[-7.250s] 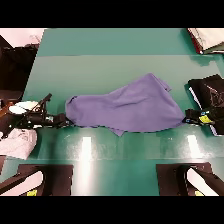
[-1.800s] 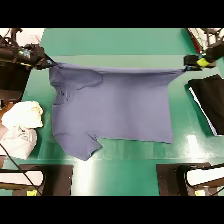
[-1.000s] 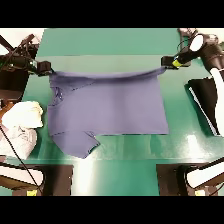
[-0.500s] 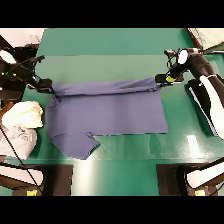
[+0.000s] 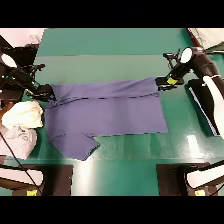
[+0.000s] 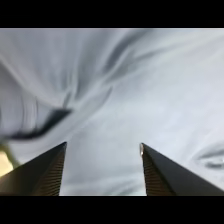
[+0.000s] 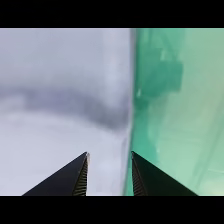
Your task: Fold the shirts.
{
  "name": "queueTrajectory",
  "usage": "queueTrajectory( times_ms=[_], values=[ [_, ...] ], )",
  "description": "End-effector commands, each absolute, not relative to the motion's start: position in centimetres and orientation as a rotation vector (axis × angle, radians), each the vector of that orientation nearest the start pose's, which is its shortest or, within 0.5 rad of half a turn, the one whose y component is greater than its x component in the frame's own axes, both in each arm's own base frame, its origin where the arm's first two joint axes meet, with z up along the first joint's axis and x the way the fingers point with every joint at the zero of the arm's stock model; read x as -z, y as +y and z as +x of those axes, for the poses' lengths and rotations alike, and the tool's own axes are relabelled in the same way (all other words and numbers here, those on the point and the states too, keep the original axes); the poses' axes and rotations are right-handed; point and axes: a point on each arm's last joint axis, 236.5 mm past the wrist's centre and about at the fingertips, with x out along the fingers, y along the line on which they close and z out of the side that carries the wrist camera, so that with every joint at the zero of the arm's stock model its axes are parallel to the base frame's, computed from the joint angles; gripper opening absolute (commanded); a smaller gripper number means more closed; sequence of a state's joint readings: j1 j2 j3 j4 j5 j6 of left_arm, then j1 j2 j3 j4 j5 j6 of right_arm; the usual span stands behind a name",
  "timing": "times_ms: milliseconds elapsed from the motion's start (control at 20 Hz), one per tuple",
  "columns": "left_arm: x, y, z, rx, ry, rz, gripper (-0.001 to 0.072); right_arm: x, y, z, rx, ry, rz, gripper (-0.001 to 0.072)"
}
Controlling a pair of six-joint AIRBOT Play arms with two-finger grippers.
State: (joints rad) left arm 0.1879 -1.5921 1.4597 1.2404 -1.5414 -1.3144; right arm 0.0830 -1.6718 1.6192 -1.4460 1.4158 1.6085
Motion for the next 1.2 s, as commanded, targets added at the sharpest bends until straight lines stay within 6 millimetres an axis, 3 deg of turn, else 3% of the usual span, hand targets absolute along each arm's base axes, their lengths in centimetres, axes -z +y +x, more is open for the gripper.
queueTrajectory(
  times_ms=[0,200,400,550,700,950,1150],
  values=[
    [-0.7,-0.6,35.9,0.245,1.55,-0.252,0.055,-2.2,8.3,41.9,-0.26,1.463,0.154,0.0322],
    [-0.3,-2.0,28.8,0.217,1.546,-0.285,0.055,-3.8,7.0,41.1,-0.241,1.36,0.204,0.0321],
    [2.3,-3.5,21.3,0.153,1.611,-0.369,0.055,-3.1,6.1,39.9,-0.21,1.317,0.225,0.032],
    [4.1,-4.6,16.9,0.121,1.683,-0.428,0.055,-2.7,6.1,39.3,-0.222,1.328,0.212,0.032],
    [5.7,-5.8,14.7,0.123,1.754,-0.502,0.055,-3.8,7.2,40.1,-0.265,1.29,0.241,0.032],
    [7.9,-6.6,13.4,0.11,1.776,-0.552,0.0549,-6.6,7.7,41.5,-0.293,1.219,0.239,0.032],
    [8.8,-7.3,14.2,0.1,1.724,-0.608,0.0549,-7.7,7.7,42.0,-0.297,1.193,0.233,0.032]
  ],
)
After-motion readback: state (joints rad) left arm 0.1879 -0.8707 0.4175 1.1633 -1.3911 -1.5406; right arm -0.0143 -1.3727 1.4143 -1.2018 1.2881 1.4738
